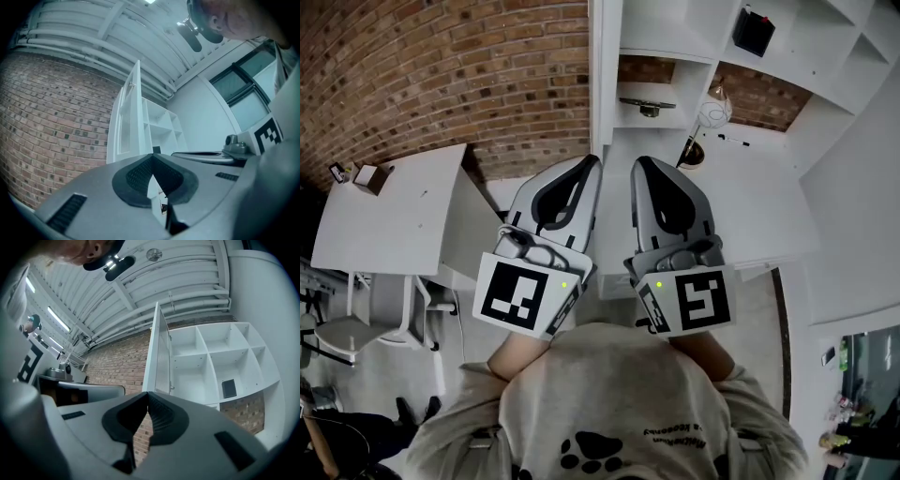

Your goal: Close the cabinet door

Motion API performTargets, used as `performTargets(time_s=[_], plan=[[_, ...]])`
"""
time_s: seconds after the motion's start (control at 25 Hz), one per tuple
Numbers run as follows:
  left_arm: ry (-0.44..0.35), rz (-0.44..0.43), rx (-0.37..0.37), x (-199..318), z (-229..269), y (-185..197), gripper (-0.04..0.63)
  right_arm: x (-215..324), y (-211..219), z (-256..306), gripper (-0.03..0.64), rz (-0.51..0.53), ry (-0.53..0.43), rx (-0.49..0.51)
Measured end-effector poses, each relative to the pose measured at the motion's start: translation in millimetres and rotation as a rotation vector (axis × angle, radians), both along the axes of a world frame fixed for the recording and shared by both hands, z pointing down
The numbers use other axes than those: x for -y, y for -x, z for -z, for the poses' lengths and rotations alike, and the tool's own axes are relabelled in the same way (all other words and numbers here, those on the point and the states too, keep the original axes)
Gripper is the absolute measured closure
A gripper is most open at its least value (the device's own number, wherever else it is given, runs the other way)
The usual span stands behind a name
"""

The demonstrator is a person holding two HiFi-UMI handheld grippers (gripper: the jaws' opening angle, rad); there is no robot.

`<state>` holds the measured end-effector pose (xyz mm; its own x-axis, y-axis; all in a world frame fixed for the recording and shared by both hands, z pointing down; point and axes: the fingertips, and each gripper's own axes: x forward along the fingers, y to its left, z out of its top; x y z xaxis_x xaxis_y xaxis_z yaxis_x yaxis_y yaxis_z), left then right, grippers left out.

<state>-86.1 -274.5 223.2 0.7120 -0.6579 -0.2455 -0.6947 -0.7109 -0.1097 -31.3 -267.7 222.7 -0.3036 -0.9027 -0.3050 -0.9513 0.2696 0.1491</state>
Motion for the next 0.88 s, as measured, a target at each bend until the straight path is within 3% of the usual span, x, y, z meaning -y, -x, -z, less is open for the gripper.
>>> performTargets(time_s=[0.52,0.88], plan=[[-0.066,-0.043,-0.003,22,34,-1,0.588,30,6,43,0.598,-0.014,-0.047,-0.032],[-0.078,-0.034,-0.012,35,65,1,0.588,48,15,68,0.592,0.017,-0.004,-0.054]])
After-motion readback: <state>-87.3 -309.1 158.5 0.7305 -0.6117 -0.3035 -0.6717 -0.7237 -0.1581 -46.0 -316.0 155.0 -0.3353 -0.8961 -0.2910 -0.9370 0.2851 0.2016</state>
